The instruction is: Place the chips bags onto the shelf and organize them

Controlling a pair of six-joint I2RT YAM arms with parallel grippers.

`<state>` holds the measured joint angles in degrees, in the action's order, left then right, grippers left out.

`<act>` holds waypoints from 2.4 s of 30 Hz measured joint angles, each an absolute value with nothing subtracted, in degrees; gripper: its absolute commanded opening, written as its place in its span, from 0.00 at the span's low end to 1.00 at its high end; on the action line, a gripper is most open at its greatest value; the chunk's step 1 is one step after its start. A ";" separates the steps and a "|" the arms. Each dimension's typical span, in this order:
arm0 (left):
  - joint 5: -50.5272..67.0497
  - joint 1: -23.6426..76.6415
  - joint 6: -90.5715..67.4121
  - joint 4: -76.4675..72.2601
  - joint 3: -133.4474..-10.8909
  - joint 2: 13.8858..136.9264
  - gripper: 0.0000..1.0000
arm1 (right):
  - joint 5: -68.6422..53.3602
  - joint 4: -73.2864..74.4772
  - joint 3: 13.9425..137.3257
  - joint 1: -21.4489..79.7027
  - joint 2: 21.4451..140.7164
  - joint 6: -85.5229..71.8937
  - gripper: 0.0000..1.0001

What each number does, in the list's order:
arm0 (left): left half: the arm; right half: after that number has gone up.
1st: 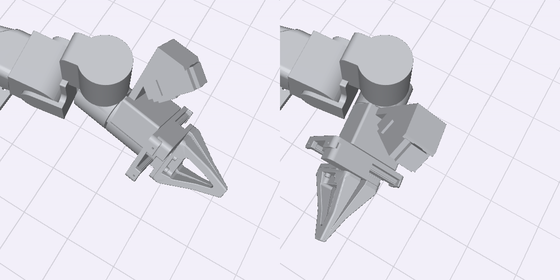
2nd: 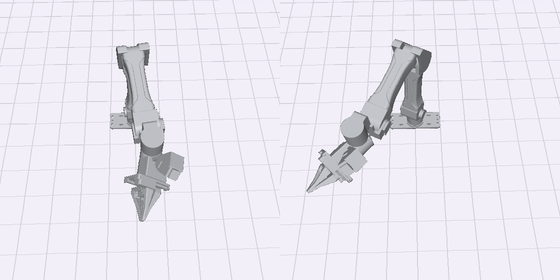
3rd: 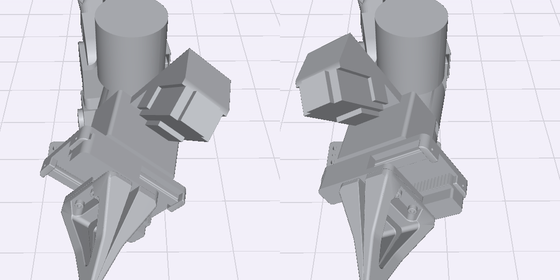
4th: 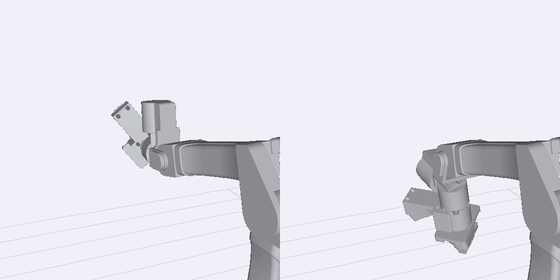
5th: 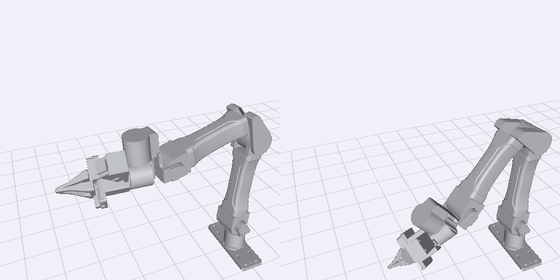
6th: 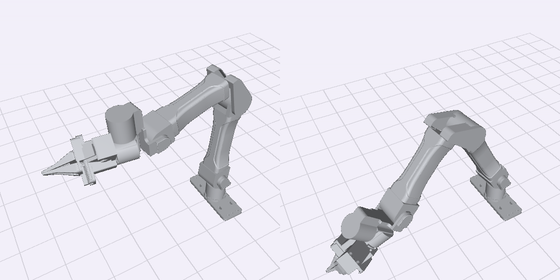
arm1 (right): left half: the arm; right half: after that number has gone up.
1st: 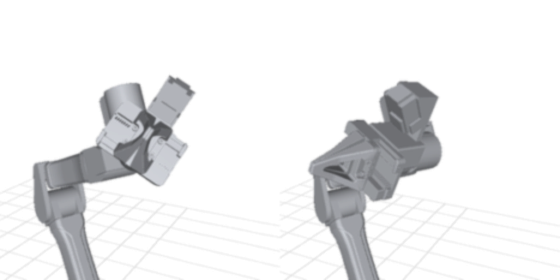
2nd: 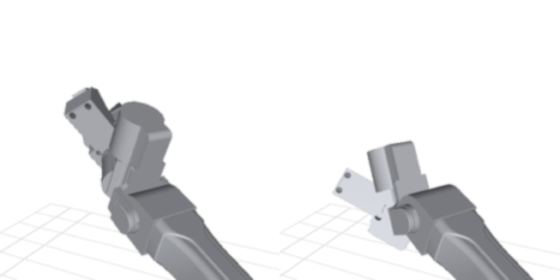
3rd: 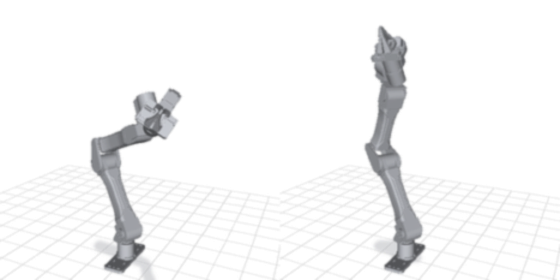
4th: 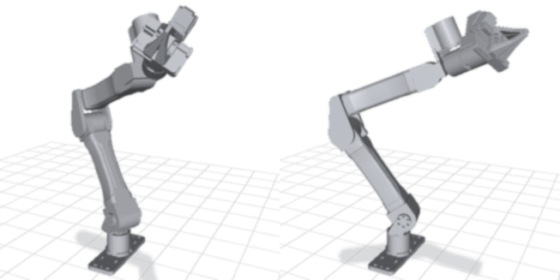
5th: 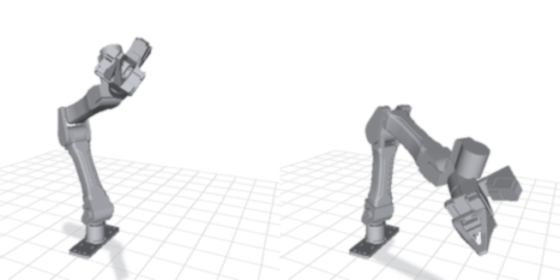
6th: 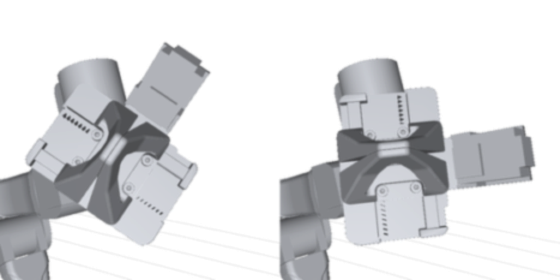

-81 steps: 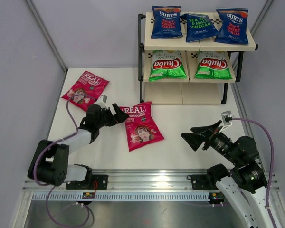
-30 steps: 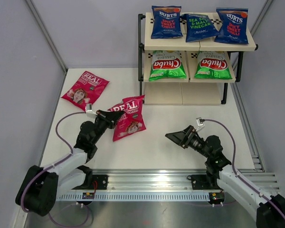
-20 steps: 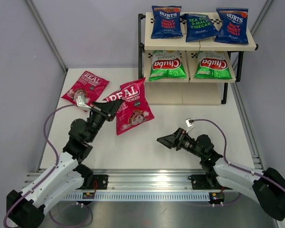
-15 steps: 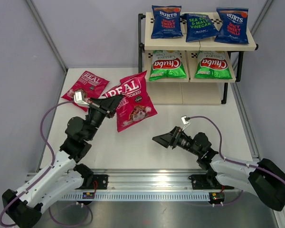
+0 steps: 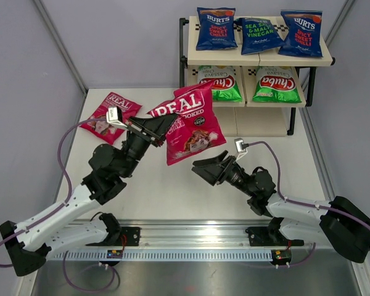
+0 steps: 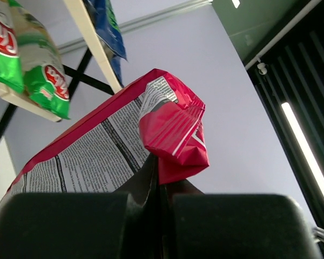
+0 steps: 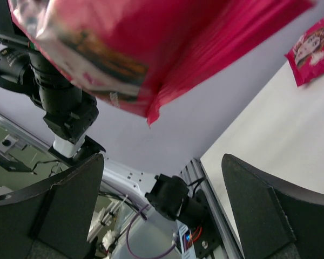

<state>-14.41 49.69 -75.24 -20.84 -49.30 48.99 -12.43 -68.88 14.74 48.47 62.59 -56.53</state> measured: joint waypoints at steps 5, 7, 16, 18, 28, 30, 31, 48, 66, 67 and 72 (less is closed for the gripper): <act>-16.62 55.29 -74.63 -23.35 -51.53 52.34 0.00 | -10.22 -72.40 14.72 48.90 63.77 -56.31 0.99; -16.95 56.93 -74.37 -24.05 -52.07 53.45 0.00 | -9.98 -72.69 14.72 49.10 64.47 -56.12 0.99; -18.52 63.20 -73.38 -27.16 -52.16 54.39 0.00 | -9.45 -72.88 14.90 49.63 62.63 -52.62 0.99; -18.52 63.48 -73.67 -27.59 -52.16 54.39 0.00 | -9.50 -72.86 15.25 49.63 61.23 -51.86 0.98; -18.81 63.86 -77.10 -30.74 -51.00 54.33 0.00 | -11.11 -73.95 16.62 49.74 52.25 -47.59 0.91; -18.83 63.88 -78.13 -31.66 -50.19 54.28 0.00 | -11.09 -73.91 16.62 49.74 51.86 -47.11 0.90; -18.94 63.88 -78.56 -31.88 -49.76 54.11 0.00 | -11.09 -73.84 16.62 49.74 51.79 -46.87 0.89; -25.39 63.99 -84.14 -32.93 -40.27 47.72 0.00 | -9.52 -72.49 16.62 49.74 48.60 -46.39 0.68; -31.03 64.49 -80.40 -21.23 -37.23 40.91 0.00 | -5.02 -60.55 16.60 49.91 39.48 -46.17 0.44; -31.07 64.60 -79.22 -19.99 -37.63 40.47 0.00 | -4.95 -59.18 16.60 49.93 38.87 -46.06 0.39; -31.40 64.62 -74.54 -17.54 -38.35 39.86 0.05 | -4.89 -52.49 18.15 49.95 36.95 -45.34 0.27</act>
<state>-31.40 64.62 -74.54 -17.54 -38.35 39.86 -4.89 -52.49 18.15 49.95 36.95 -45.34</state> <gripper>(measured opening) 0.027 0.450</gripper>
